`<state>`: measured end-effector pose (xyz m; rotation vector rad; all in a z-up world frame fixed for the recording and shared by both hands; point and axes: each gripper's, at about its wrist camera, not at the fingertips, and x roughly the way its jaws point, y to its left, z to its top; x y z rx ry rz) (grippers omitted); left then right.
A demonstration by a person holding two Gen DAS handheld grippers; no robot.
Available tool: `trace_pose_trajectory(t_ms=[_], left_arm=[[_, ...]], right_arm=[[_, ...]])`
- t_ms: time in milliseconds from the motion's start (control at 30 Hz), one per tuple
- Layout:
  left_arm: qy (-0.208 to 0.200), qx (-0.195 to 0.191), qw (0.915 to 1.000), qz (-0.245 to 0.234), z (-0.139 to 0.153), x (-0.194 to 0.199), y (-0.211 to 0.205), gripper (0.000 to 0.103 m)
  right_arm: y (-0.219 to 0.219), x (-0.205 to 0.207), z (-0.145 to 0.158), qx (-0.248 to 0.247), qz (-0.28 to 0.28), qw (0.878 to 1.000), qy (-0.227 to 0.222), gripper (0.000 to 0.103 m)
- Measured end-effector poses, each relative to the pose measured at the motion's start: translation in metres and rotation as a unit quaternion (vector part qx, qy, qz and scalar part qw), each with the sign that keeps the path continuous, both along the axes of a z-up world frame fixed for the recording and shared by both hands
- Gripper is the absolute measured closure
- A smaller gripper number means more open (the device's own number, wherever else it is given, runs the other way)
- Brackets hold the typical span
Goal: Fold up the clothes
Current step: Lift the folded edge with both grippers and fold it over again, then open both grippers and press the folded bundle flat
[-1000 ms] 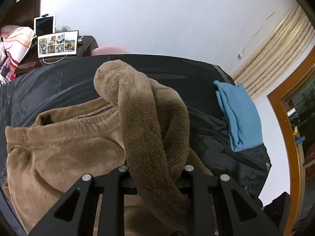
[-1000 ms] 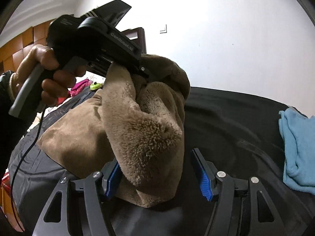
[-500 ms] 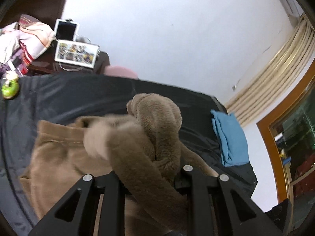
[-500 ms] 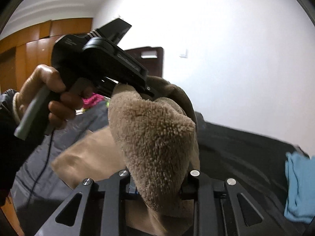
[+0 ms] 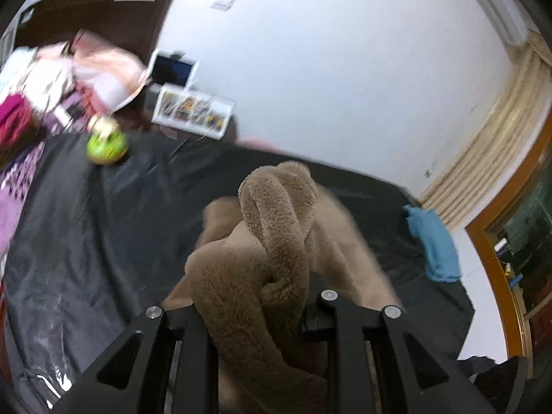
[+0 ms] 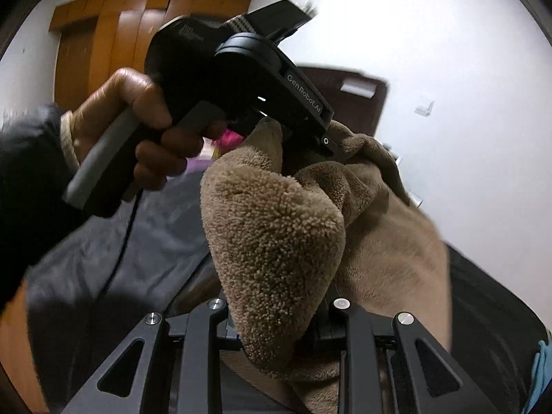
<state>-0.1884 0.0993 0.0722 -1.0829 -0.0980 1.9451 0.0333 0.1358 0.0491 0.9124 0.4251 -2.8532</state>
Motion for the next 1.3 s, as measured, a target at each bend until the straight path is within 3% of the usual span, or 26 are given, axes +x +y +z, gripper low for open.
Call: trace_pose_trajectory(t_ms=[133, 267, 333, 400, 500, 567, 733, 900, 1000, 1133, 1300], left_arm=[[-0.033, 0.003, 0.9994, 0.013, -0.047, -0.014, -0.02, 0.077], [-0.03, 0.019, 0.9993, 0.013, -0.052, -0.014, -0.028, 0.071], [-0.026, 0.016, 0.9995, 0.012, -0.051, -0.013, -0.029, 0.067], [-0.023, 0.013, 0.9995, 0.016, -0.047, -0.009, -0.032, 0.057], [-0.01, 0.004, 0.9993, 0.035, -0.041, -0.001, -0.042, 0.039], [0.002, -0.005, 0.9986, 0.053, -0.035, 0.006, -0.052, 0.035], [0.033, 0.006, 0.9976, 0.06, -0.009, 0.037, -0.072, 0.033], [0.086, 0.021, 0.9961, -0.01, 0.024, 0.093, -0.05, 0.025], [0.121, -0.006, 0.9916, -0.045, 0.026, 0.124, -0.022, 0.025], [0.136, -0.056, 0.9882, -0.042, 0.006, 0.131, 0.0, 0.025], [0.075, -0.092, 0.9928, -0.009, -0.04, 0.106, -0.008, 0.031]], right_arm=[[-0.013, -0.013, -0.028, 0.015, 0.007, 0.999, -0.03, 0.076], [-0.014, -0.013, -0.032, 0.024, 0.012, 0.999, -0.03, 0.075], [-0.01, -0.014, -0.031, 0.019, 0.019, 0.999, -0.034, 0.069], [-0.012, -0.018, -0.027, -0.003, 0.043, 0.998, -0.042, 0.047], [0.0, -0.002, -0.017, -0.045, 0.066, 0.996, -0.036, 0.042], [0.009, 0.009, -0.012, -0.063, 0.067, 0.995, -0.026, 0.042], [0.053, 0.043, -0.011, -0.07, 0.027, 0.997, -0.012, 0.038], [0.089, 0.055, -0.015, -0.074, -0.029, 0.997, -0.023, 0.038], [0.099, 0.057, -0.015, -0.078, -0.057, 0.995, -0.025, 0.038], [0.115, 0.048, -0.018, -0.098, -0.088, 0.991, -0.035, 0.038], [0.134, 0.033, -0.036, -0.093, -0.124, 0.985, -0.081, 0.037]])
